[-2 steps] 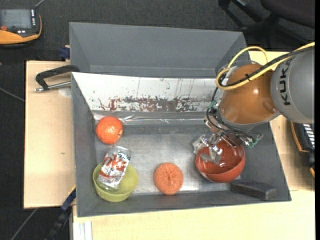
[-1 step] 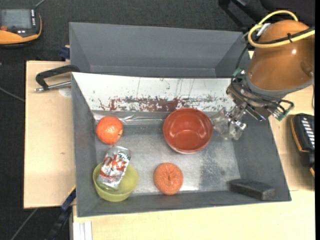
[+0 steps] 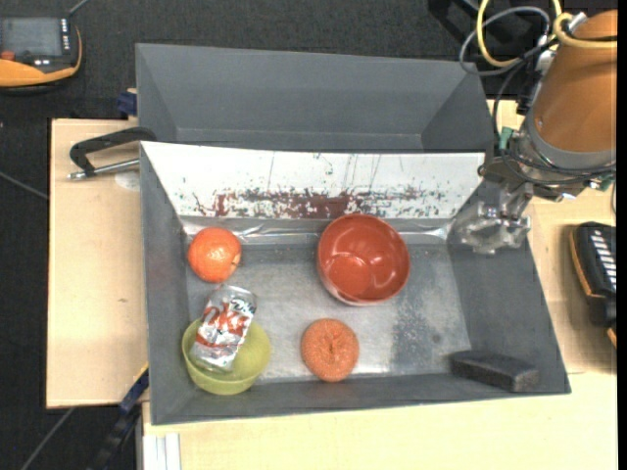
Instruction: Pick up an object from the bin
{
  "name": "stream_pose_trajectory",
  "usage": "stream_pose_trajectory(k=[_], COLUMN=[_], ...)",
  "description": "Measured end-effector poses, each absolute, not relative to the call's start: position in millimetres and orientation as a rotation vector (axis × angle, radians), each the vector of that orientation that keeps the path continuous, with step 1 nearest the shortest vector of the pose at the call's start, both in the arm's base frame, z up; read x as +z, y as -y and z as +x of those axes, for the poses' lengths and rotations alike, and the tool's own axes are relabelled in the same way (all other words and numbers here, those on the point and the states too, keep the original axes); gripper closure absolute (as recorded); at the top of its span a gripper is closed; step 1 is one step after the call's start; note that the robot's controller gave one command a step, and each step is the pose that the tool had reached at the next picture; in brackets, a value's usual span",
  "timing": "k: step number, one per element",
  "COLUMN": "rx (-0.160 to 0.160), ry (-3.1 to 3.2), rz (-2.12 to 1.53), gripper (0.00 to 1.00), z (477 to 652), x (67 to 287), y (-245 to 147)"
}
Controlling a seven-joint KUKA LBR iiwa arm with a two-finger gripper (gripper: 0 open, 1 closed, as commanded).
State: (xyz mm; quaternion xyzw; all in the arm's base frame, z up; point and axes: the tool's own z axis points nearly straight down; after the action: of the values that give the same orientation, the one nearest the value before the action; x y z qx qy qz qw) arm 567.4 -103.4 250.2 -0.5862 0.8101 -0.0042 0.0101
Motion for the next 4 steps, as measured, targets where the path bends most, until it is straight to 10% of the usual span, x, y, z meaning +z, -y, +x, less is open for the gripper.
stream_pose_trajectory(k=[1, 2, 3, 4], rx=[-0.011, -0.019, -0.012, -0.006], ry=[-2.488, -2.443, -2.399, -2.317], rz=[-1.882, -1.93, -1.983, -2.074], gripper=[1.0, 1.0, 1.0, 1.0], z=[552.6, 554.1, 565.6, 549.3], x=[228, 253, 190, 176], y=[98, 107, 85, 16])
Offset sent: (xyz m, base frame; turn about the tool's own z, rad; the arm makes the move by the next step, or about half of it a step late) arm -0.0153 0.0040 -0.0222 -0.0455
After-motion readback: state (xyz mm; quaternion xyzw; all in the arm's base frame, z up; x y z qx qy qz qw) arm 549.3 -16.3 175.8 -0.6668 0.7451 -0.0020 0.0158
